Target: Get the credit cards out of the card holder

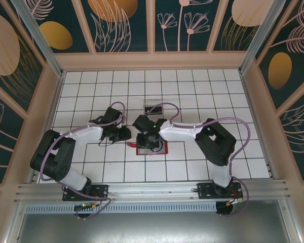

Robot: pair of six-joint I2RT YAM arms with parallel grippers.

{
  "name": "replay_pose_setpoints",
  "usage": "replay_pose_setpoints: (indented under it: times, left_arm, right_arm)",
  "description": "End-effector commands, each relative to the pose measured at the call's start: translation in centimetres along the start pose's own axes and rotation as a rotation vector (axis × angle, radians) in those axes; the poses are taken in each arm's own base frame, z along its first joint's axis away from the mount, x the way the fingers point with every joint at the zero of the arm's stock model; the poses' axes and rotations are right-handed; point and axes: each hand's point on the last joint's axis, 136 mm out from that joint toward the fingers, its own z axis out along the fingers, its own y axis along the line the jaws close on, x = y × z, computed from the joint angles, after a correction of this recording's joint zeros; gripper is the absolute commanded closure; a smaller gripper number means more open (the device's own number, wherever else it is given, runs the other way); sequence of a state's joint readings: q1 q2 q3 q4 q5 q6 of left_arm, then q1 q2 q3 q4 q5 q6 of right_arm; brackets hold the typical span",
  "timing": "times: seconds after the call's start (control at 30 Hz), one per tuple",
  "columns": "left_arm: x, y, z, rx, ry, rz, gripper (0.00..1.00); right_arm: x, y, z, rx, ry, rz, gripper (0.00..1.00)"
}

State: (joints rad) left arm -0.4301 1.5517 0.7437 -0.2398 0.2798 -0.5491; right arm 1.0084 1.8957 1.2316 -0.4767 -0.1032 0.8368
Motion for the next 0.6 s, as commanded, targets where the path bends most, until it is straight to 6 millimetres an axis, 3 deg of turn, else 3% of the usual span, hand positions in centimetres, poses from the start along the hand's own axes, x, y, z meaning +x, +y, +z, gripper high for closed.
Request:
replay_pose_setpoints:
  times: [0.0, 0.23, 0.57]
  left_arm:
    - [-0.2, -0.2, 0.0, 0.002, 0.013, 0.003, 0.7]
    - [-0.6, -0.4, -0.4, -0.004, 0.007, -0.001, 0.7]
    - [-1.4, -0.9, -1.2, 0.001, -0.02, -0.012, 0.7]
  right_arm:
    - [0.7, -2.7, 0.0, 0.156, 0.006, -0.016, 0.67]
    - [-0.2, -2.9, -1.1, 0.273, -0.056, -0.056, 0.59]
    - [-1.7, -4.8, -2.9, 0.425, -0.131, -0.086, 0.51]
